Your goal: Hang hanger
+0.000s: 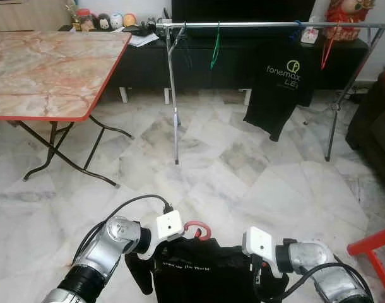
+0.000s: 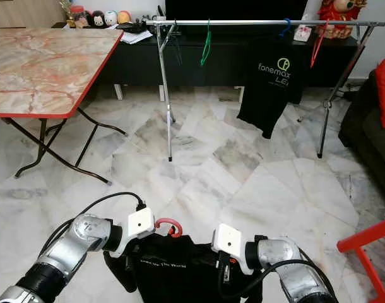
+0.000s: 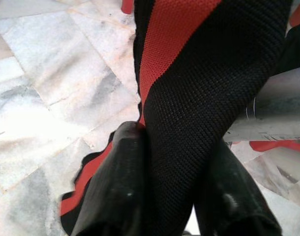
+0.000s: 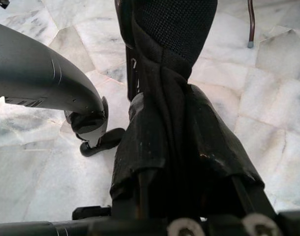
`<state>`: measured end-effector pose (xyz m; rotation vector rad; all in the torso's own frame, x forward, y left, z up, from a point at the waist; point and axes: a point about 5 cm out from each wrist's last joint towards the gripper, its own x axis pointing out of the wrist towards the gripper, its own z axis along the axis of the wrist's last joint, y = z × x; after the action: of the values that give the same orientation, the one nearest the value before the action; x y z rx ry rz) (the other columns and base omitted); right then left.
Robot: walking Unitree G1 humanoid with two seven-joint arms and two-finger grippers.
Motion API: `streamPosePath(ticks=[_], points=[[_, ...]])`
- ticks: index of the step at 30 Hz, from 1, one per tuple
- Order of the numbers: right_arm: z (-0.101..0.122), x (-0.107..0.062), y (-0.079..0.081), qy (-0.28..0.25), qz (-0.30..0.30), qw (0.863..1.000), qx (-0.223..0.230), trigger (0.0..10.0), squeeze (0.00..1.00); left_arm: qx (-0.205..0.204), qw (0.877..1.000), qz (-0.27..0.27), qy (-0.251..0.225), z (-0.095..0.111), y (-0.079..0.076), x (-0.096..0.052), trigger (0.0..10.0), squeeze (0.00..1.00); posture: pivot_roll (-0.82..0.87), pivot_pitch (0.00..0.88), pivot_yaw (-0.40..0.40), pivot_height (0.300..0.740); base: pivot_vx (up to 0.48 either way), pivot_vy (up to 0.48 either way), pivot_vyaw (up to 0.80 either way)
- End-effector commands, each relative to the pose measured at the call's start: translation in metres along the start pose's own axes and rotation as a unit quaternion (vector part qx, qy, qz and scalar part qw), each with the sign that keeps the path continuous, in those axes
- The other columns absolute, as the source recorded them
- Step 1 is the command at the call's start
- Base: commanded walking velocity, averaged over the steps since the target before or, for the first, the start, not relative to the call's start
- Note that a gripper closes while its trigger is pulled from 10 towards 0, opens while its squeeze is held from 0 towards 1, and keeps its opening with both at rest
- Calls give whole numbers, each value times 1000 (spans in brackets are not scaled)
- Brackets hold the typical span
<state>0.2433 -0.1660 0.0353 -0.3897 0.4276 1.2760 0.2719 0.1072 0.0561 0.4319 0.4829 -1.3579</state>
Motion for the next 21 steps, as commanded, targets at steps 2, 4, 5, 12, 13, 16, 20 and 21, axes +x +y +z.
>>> streamPosePath(ticks=[2,4,5,12,13,16,20,21], points=[[16,2,-8,-31,-12,999,-27,10000,0,-8,1000,-9,-5,1,-2,5,0,0,-102,0,-42,740,0,0,0],[16,2,-8,-31,-14,999,-27,10000,0,-10,1000,-8,-8,1,-2,5,0,0,-101,0,-42,740,0,0,0],[16,2,-8,-31,-14,999,-27,10000,0,-10,1000,-8,-8,1,-2,5,0,0,-101,0,-42,740,0,0,0],[16,3,-9,-27,-18,999,-31,10000,0,-10,1000,-4,-13,2,-2,5,0,0,-101,0,-42,740,0,0,0],[16,3,-10,-26,-19,999,-31,10000,0,-10,1000,-4,-14,2,-2,5,0,0,-101,0,-42,740,0,0,0],[13,4,-10,-15,-22,999,-33,10000,0,-5,1000,-1,-15,3,-1,5,0,0,-100,0,-42,740,0,0,0],[11,2,-9,-10,-14,999,-30,10000,90,-4,1000,1,-14,3,-1,5,0,0,-102,0,-42,740,0,0,0],[11,2,-9,-10,-13,999,-29,10000,239,-4,1000,1,-14,3,-1,5,0,0,-102,0,-42,740,0,0,0]])
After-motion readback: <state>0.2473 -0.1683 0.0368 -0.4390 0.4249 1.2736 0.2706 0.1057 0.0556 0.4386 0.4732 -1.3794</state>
